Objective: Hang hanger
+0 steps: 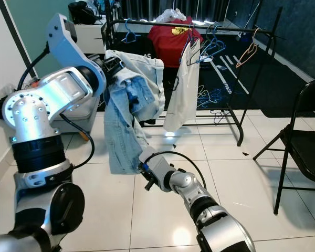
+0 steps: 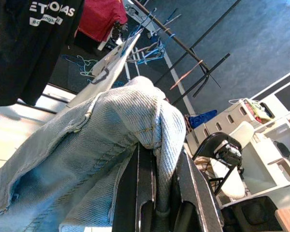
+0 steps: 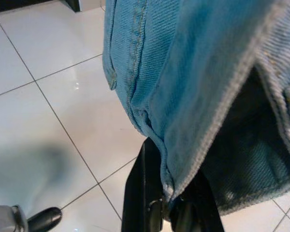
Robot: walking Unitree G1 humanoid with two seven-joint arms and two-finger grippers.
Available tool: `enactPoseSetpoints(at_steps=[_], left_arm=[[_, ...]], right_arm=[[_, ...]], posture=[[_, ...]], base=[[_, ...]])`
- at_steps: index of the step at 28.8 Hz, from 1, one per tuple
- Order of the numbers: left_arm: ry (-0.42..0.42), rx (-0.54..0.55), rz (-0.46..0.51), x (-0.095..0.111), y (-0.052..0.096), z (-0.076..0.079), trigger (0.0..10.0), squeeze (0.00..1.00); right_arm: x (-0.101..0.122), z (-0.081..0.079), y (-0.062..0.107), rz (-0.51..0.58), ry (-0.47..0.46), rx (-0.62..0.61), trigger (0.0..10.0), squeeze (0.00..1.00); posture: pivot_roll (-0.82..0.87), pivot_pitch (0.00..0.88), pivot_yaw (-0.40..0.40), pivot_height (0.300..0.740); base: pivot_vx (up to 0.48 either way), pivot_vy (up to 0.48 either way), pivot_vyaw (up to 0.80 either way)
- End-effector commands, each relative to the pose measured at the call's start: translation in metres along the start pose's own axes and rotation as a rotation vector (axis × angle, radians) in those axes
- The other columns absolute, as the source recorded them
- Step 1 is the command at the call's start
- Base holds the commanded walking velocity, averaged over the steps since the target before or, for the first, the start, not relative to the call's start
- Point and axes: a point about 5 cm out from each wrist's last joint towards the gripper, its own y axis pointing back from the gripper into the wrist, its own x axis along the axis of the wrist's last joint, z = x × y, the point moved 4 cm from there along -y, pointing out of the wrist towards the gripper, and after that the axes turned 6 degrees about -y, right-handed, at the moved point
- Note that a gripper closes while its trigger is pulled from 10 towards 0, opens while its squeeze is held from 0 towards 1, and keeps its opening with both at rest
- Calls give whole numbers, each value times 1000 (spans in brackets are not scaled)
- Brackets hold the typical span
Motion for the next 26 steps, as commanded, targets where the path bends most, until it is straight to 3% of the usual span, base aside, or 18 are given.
enactPoseSetpoints(at_steps=[1,4,5,7,8,11,12,13,14,16,19,20,24,25,26], left_arm=[[7,-17,38,11,4,4,0,0],[-5,7,40,11,3,-2,0,0],[-17,49,43,11,1,-13,0,0],[-106,198,44,6,-1,-59,0,0],[-106,198,44,6,-1,-59,0,0],[-158,455,13,-7,7,-135,0,0],[-158,455,13,-7,7,-135,0,0],[-158,539,4,-11,12,-158,0,0],[-158,539,4,-11,12,-158,0,0],[-180,633,-7,-18,21,-183,0,0],[-189,648,-21,-25,24,-188,0,0],[-192,636,-47,-34,27,-190,0,0],[-192,625,-64,-40,29,-191,0,0],[-191,589,-96,-51,32,-191,4627,0],[-191,589,-96,-51,32,-191,4627,0]], right_arm=[[-4,3,5,6,-34,8,0,0],[-3,4,7,22,-37,31,0,0],[0,6,11,45,-42,56,0,0],[15,21,26,121,-57,128,0,0],[15,21,26,121,-57,128,0,0],[35,38,54,194,-37,236,0,0],[35,38,54,194,-37,236,0,0],[41,43,65,204,-16,262,0,0],[41,43,65,204,-16,262,0,0],[50,55,85,209,44,262,0,0],[53,67,92,206,100,202,0,0],[55,81,98,197,162,132,0,0],[57,89,102,192,201,88,0,0],[64,98,108,213,226,43,0,0],[64,98,108,213,226,43,0,0]], posture=[[99,0,-42,740],[97,1,-41,740],[94,0,-41,740],[84,0,-35,740],[84,0,-35,740],[68,2,-26,740],[68,2,-26,740],[65,6,-24,740],[65,6,-24,740],[60,14,-25,740],[60,18,-27,740],[59,19,-27,740],[59,19,-27,740],[57,24,-31,740],[57,24,-31,740]], base=[[0,0,0],[0,0,0],[0,0,0],[0,0,0],[0,0,0],[0,0,0],[0,0,0],[0,0,0],[0,0,0],[0,0,0],[0,0,0],[0,0,0],[0,0,0],[0,0,0],[0,0,0]])
